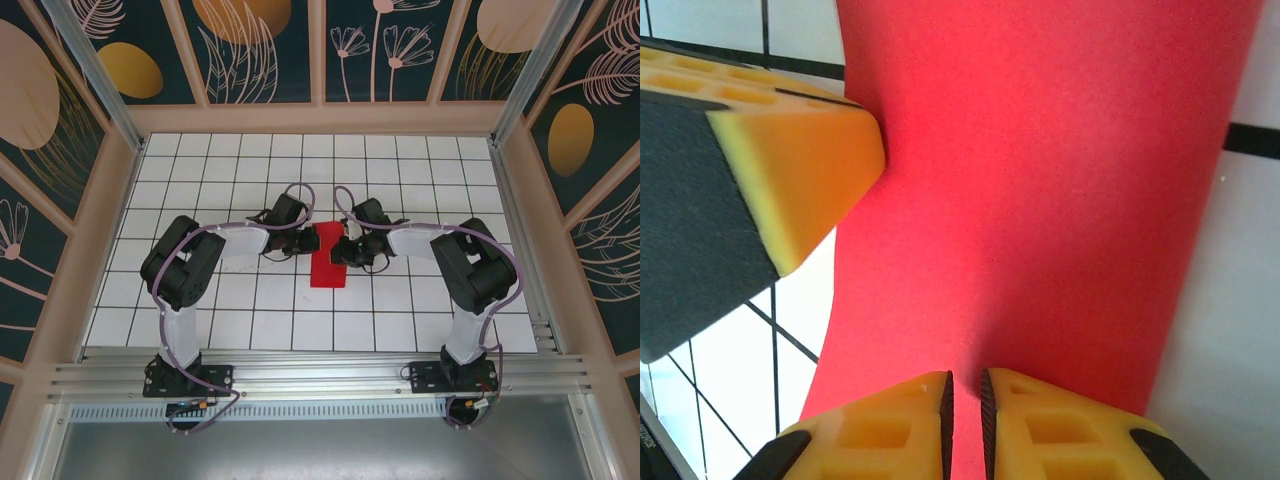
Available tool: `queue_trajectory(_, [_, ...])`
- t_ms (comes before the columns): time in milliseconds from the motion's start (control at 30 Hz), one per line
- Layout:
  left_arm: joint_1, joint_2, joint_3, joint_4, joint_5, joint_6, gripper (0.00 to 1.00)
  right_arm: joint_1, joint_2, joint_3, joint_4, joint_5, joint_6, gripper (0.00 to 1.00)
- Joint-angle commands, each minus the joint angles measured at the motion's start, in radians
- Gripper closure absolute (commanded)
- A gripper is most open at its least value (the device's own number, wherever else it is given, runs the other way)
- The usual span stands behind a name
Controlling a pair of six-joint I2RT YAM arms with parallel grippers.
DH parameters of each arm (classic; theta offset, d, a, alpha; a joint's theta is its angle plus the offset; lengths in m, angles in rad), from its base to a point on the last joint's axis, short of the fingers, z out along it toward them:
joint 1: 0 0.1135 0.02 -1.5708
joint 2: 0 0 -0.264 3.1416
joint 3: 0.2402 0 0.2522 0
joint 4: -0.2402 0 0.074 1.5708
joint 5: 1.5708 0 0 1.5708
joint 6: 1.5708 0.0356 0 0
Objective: Fold a paper plane with a square sheet of paper (pick it up from the middle)
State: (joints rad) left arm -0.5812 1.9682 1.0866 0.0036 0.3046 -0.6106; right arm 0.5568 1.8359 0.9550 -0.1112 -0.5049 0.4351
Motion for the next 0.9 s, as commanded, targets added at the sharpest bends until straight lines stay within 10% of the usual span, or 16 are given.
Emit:
queue_trajectory(0, [0.014, 0.105, -0.04, -0.128, -0.166, 0.026, 0.93, -0.004, 0.02, -0.023, -0.001, 0.008, 0.014, 0.82])
queue_trajectory(867, [0.014, 0.104, -0.054, -0.105, -0.191, -0.001, 0.93, 0.031, -0.127, -0.262, 0.136, -0.115, 0.137, 0.84])
